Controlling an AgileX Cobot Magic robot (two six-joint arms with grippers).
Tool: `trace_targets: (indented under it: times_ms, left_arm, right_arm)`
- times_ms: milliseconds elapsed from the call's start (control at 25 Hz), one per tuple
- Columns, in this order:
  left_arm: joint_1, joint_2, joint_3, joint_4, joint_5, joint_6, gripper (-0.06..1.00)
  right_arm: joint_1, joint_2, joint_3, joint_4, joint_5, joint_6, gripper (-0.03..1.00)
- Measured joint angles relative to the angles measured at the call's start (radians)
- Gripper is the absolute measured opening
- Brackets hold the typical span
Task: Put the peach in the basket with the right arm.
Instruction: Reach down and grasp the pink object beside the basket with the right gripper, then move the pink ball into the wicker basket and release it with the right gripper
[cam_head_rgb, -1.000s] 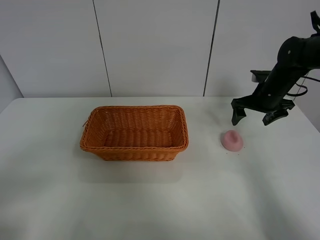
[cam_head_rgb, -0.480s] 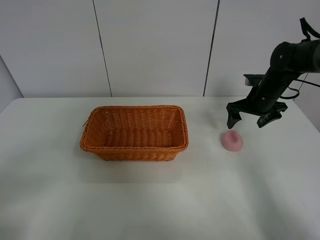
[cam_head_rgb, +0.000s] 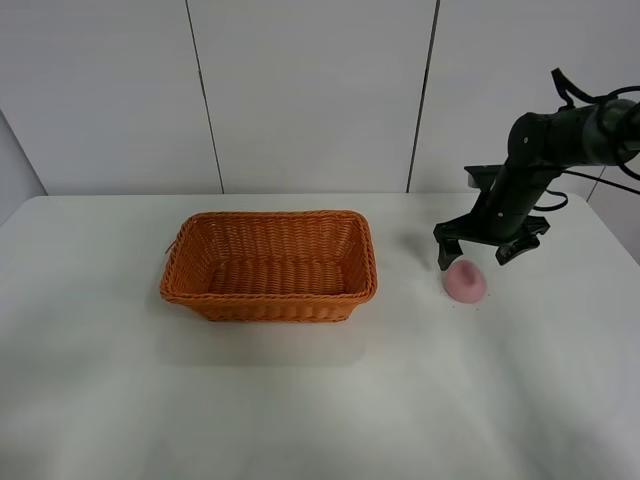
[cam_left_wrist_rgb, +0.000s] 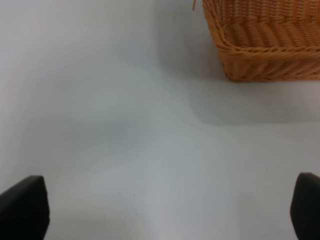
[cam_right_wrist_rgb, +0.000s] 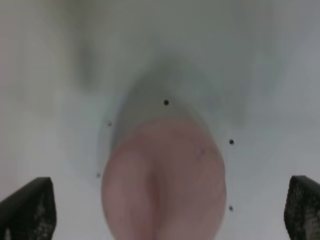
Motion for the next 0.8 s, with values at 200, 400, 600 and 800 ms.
trace_targets:
  times_ms: [200,400,600,800]
  left_arm:
    - [0.0,0.0,0.0,0.0,0.0,0.0,0.99]
    - [0.0,0.0,0.0,0.0,0.0,0.0,0.99]
    - [0.0,0.0,0.0,0.0,0.0,0.0,0.99]
    - [0.0,0.0,0.0,0.0,0.0,0.0,0.99]
  right_arm:
    - [0.0,0.058,0.0,0.01,-0.025,0.0,0.7]
    - [0.0,0.077,0.0,0.014,-0.03,0.0,0.62]
    - [0.0,0.077,-0.029,0.013,0.0,0.0,0.21]
    - [0.0,0.077,-0.164,-0.002,0.113,0.0,0.0]
